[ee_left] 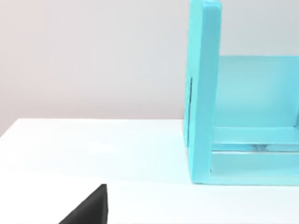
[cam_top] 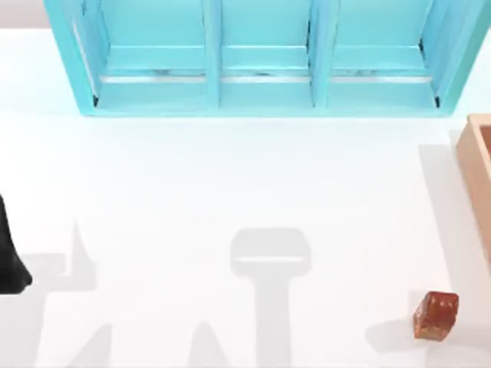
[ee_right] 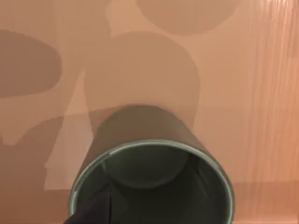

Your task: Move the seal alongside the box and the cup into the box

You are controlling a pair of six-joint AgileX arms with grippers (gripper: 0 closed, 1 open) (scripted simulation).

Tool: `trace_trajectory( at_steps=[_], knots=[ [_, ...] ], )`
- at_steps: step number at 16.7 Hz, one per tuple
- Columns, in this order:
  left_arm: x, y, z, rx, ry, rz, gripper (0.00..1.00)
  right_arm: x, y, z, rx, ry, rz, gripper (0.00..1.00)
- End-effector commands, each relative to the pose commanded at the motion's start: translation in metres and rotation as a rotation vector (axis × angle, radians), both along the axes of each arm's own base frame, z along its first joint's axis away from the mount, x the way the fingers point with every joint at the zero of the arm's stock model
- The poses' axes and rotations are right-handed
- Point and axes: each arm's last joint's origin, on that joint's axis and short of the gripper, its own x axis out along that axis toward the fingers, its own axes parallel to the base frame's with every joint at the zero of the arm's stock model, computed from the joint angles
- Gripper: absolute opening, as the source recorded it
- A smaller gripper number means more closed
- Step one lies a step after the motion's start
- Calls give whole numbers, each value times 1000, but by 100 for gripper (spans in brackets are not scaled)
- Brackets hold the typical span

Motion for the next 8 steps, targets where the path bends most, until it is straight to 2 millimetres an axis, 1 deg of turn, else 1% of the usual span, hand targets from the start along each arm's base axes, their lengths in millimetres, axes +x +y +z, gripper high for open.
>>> trace_trajectory(
  at_steps=[3,4,6,8],
  knots=[
    [0,0,0,0,0,0,100,-4,3,47,-38,-55,-7,100],
    [0,0,0,0,0,0,100,-7,4,60,-48,-60,-9,100],
    [0,0,0,0,0,0,100,-10,6,77,-55,-49,-9,100],
    [0,0,0,0,0,0,100,-12,6,85,-47,-27,-6,100]
  ],
)
